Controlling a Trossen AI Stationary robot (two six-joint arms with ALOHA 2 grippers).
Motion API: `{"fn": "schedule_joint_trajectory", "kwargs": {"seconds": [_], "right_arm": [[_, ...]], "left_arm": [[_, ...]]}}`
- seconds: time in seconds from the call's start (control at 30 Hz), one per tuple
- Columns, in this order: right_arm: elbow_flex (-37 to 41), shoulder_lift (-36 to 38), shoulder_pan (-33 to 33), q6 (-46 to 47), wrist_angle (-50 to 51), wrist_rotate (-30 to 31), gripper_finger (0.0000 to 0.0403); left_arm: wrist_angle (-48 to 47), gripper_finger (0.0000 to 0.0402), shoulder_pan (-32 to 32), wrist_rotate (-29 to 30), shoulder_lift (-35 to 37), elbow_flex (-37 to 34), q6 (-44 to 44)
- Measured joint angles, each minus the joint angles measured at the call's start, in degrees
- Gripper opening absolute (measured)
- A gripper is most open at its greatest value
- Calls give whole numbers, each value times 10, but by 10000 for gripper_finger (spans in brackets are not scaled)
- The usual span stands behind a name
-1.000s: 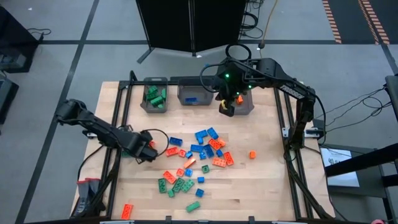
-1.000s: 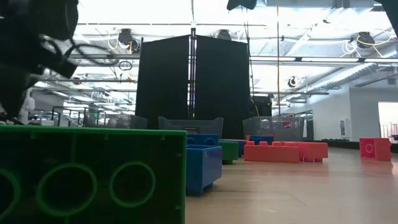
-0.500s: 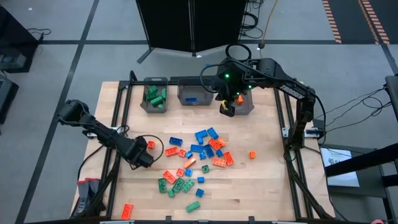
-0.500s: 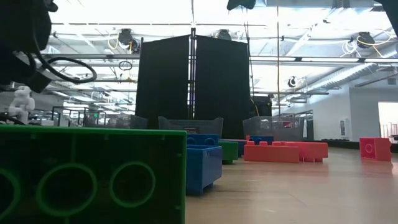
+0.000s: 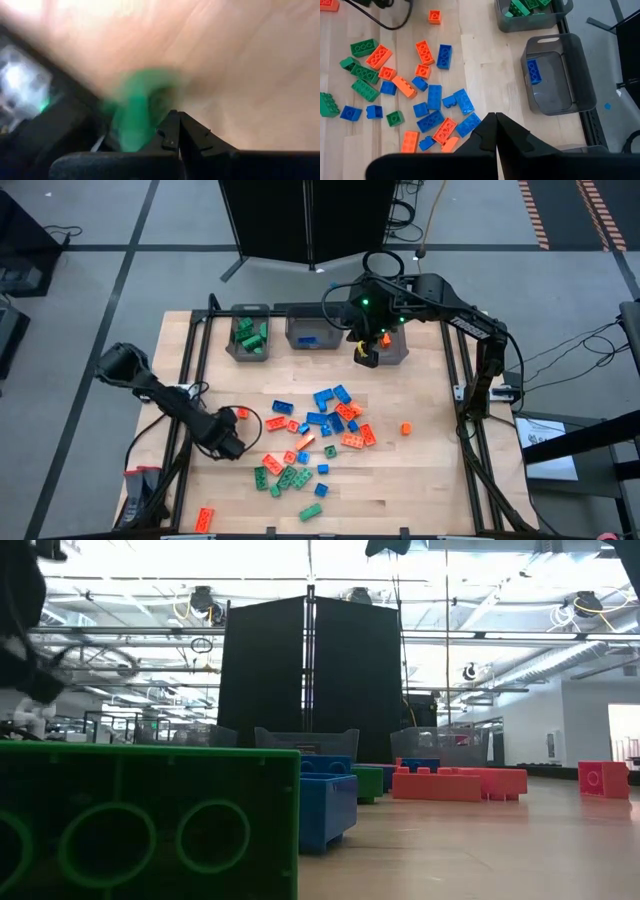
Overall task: Sort blocks
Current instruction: Put the green game piece into the left black bin
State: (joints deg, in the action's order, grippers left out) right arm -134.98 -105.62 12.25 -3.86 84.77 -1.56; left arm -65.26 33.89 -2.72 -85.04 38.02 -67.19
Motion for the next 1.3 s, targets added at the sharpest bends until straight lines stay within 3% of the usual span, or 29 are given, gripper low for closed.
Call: {"fn": "schedule_joint_trajectory", "kwargs": {"seconds": [0.23, 0.43, 0.57, 0.63, 0.7, 0.8, 0.93, 1.13, 1.3], "right_arm": [[0, 0, 0, 0, 9, 0, 0], [0, 0, 0, -1, 3, 0, 0], [0, 0, 0, -3, -6, 0, 0], [0, 0, 0, -2, -7, 0, 0], [0, 0, 0, -1, -7, 0, 0], [0, 0, 0, -1, -7, 0, 0], [0, 0, 0, -1, -6, 0, 0], [0, 0, 0, -10, -4, 0, 0], [0, 0, 0, -19, -4, 0, 0]], "left_arm": [[58, 0, -24, 21, -28, -26, 18], [123, 0, -78, 194, -30, 63, 106], [77, 0, -110, 249, -30, 125, 153], [6, 0, -126, 269, -29, 142, 148], [-64, 0, -143, 255, -29, 139, 131], [-95, 0, -157, 221, -29, 113, 130], [-70, 0, -154, 171, -29, 65, 143], [-71, 0, -155, 110, -29, 2, 83], [-74, 0, -151, 118, -29, 2, 58]]}}
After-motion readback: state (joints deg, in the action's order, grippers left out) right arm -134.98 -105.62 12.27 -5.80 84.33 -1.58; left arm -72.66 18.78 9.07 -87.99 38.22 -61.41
